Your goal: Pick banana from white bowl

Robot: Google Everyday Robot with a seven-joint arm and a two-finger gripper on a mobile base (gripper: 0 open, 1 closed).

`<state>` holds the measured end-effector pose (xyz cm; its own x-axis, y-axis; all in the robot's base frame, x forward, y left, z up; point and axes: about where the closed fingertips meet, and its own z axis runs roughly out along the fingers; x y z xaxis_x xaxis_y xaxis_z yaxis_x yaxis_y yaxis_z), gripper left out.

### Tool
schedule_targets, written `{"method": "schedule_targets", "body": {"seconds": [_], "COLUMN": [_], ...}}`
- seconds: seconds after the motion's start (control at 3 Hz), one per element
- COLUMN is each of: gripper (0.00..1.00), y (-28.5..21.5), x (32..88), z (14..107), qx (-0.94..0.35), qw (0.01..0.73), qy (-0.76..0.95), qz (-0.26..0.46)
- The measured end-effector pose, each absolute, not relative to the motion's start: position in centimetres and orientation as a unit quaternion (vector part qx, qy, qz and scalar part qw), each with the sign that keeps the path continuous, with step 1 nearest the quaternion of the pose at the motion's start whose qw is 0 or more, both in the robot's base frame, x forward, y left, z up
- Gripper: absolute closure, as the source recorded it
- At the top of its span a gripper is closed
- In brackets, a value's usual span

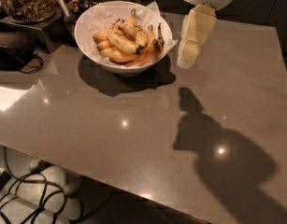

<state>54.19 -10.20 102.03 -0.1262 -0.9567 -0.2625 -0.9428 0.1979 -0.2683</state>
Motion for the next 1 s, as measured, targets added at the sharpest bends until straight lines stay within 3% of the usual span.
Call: {"method": "schedule_targets", "body": {"seconds": [1.0], "gripper": [0.0], "y": [-5.8], "x": [62.2], "z": [102.1], "qx": [-0.572], "qw": [0.204], "qy": [0.794], "qz": [0.038]}}
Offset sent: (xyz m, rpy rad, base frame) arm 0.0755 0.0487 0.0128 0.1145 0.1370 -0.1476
